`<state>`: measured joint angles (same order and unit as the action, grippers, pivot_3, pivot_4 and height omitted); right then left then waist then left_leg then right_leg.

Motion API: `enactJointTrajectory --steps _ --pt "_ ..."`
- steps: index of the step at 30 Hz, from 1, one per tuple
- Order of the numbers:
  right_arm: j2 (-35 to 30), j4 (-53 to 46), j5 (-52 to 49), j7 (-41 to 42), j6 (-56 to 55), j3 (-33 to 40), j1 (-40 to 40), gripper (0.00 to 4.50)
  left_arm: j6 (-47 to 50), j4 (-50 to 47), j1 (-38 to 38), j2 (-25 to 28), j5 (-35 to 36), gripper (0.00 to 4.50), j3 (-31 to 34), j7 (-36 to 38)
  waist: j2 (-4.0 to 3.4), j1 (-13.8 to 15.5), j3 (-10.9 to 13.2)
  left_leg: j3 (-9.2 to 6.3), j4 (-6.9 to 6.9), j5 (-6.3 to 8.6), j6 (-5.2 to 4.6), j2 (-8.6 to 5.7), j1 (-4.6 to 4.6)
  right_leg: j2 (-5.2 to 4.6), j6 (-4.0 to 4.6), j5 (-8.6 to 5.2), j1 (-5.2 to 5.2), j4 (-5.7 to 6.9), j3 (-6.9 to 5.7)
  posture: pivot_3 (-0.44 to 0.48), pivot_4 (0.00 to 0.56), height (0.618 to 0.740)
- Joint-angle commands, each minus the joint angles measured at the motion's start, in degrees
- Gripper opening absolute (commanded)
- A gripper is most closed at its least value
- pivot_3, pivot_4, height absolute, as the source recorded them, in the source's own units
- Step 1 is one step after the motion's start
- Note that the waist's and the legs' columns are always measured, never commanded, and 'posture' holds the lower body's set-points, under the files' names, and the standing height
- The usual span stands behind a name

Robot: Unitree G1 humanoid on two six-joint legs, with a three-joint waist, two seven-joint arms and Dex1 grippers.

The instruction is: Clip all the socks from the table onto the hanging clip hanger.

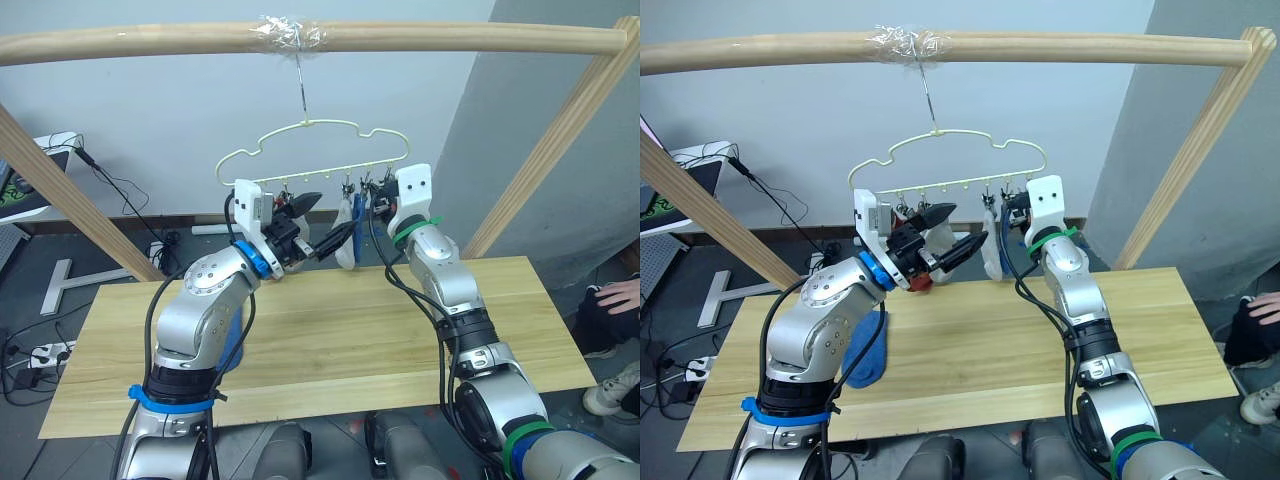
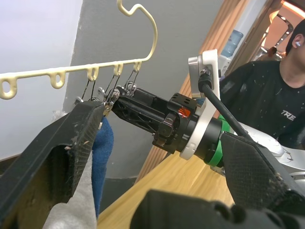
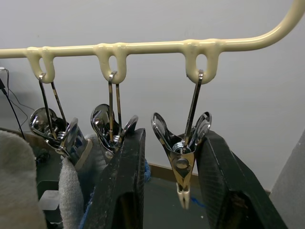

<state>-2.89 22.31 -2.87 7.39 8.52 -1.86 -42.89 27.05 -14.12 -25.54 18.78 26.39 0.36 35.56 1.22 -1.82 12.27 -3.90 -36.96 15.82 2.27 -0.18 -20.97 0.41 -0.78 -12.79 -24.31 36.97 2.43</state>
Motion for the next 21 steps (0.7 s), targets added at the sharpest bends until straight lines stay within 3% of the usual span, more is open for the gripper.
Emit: enactJointTrajectory --steps 1,21 --pt "0.1 -1.3 0.3 -0.2 -1.2 0.4 -1.6 1.54 -0.8 -2.1 -1.3 0.4 0.4 4.50 0.4 0.0 0.00 0.0 0.0 0.00 0.00 0.00 0.00 0.00 0.00 0.00 0.00 0.00 0.00 0.00 0.00 0.052 0.198 0.740" --pt "0.1 -0.3 1.5 -1.8 -2.7 0.8 -3.1 1.54 -1.1 -2.3 -1.3 0.3 0.4 4.50 0.3 0.2 0.00 0.0 0.0 -0.01 0.00 0.00 0.00 -0.01 -0.01 -0.01 0.02 0.01 0.00 0.00 -0.01 0.055 0.182 0.740"
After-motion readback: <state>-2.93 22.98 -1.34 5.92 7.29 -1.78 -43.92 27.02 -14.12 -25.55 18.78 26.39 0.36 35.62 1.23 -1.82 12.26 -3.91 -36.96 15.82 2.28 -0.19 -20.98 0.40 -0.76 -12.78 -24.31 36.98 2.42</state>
